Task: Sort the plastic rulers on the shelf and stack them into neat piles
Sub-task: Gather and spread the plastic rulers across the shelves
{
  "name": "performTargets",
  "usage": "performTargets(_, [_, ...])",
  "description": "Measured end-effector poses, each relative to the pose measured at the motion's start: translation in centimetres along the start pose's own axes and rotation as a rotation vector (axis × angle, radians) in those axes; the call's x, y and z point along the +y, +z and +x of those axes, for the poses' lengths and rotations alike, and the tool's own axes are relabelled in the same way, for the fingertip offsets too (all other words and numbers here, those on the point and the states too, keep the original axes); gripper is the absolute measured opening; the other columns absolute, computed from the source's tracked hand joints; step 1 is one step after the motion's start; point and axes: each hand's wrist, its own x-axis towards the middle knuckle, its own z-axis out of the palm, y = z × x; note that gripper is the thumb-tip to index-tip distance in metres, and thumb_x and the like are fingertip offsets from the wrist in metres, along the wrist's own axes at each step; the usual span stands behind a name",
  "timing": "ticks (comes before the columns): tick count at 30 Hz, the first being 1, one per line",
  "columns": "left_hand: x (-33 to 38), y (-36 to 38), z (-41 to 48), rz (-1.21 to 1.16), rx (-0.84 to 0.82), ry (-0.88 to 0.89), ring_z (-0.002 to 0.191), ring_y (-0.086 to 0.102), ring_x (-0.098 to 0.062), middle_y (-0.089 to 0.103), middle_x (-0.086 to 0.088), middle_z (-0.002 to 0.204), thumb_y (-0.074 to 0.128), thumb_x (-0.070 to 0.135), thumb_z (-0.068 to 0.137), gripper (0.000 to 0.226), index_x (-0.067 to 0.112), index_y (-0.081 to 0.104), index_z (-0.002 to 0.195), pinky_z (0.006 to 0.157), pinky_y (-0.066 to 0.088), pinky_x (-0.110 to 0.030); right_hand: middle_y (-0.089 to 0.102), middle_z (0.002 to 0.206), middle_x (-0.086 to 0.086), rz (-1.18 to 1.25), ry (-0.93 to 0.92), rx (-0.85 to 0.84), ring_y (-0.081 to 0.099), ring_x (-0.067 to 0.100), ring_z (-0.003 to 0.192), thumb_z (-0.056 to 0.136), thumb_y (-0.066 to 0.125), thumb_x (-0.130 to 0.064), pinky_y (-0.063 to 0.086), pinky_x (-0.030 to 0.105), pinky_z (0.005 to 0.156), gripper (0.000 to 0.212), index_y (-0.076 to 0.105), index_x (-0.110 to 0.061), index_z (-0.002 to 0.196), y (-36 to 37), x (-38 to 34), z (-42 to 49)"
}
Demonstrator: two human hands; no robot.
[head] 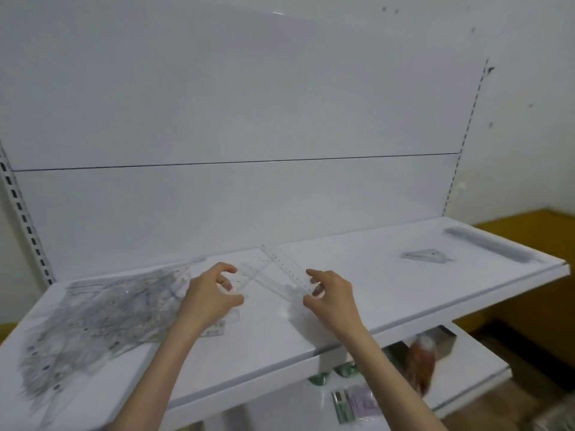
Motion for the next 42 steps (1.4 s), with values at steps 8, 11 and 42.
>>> performTargets(8, [7.0,10.0,1.7,-0.001,-0.045,0.102,0.067,0.056,-0.011,0.064,0.0,0.089,0.073,0.005,0.07,0.043,0.017,0.062,0.11,0.055,0.036,-0.007,0.057,0.116,0.004,-0.04,0.015,0.068,0.048,-0.004,0.071,0.078,0.065,-0.009,0.034,-0.002,0.067,0.061,0.051,-0.011,0.137,-8.1,8.4,1.1])
performTargets(11, [10.5,14.9,2.5,-0.025,-0.028,0.093,0.076,0.061,-0.019,0.065,0.008,0.093,0.073,0.012,0.073,0.041,0.02,0.064,0.112,0.069,0.047,-0.023,0.057,0.113,0.003,-0.026,0.024,0.103,0.05,-0.001,0.074,0.079,0.065,-0.009,0.039,0.004,0.071,0.06,0.05,-0.012,0.137,-11.8,12.8,2.0])
performTargets(42, [26.0,40.0,6.8,0.148,-0.107,0.232,0.071,0.053,-0.003,0.061,0.01,0.085,0.073,0.003,0.068,0.034,0.013,0.067,0.1,0.064,0.038,-0.008,0.047,0.07,-0.004,-0.542,0.132,0.064,0.051,0.024,0.086,0.091,0.039,-0.032,0.038,0.027,0.075,0.037,0.06,-0.011,0.069,-34.7,43.0,15.3])
